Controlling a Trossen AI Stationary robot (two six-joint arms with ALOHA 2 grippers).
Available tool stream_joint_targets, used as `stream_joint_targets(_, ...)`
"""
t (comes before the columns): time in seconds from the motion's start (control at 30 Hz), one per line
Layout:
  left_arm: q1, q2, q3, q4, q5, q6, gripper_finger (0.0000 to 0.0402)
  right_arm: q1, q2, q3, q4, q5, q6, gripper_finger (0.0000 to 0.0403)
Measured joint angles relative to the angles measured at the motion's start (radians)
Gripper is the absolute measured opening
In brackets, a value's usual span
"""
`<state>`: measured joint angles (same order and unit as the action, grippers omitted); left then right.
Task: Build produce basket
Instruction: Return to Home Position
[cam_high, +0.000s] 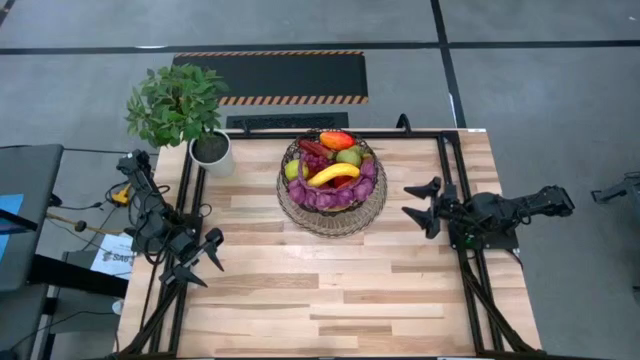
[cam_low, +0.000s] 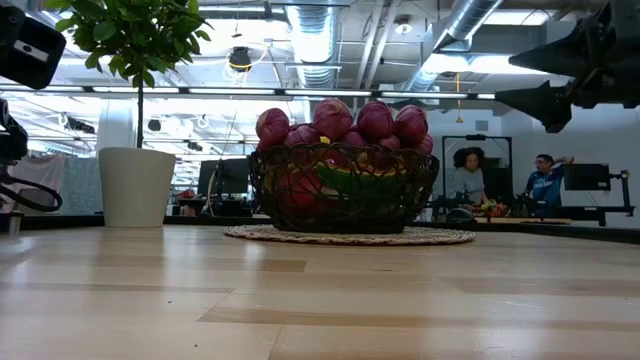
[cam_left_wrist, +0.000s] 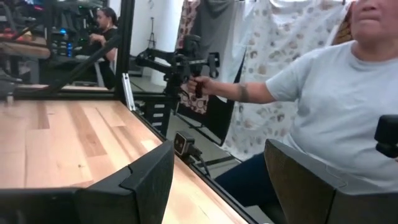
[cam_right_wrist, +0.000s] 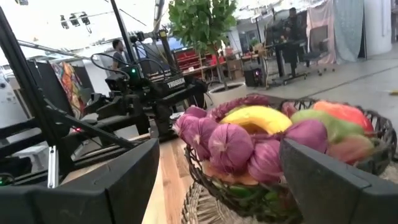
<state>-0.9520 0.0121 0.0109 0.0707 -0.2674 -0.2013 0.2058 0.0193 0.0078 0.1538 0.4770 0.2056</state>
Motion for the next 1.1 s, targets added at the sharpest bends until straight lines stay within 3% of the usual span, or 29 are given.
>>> stream_joint_targets(0.33, 0.0, 0.001, -0.001, 0.0, 0.009, -0.122, 0.0237, 0.0, 0.0, -0.001, -0.067, -0.002, 0.037, 0.035)
stream_joint_targets(1.1, 0.0, 0.001, -0.003, 0.001, 0.009, -0.11, 0.0237, 0.0, 0.0, -0.003, -0.064, -0.004, 0.04, 0.035)
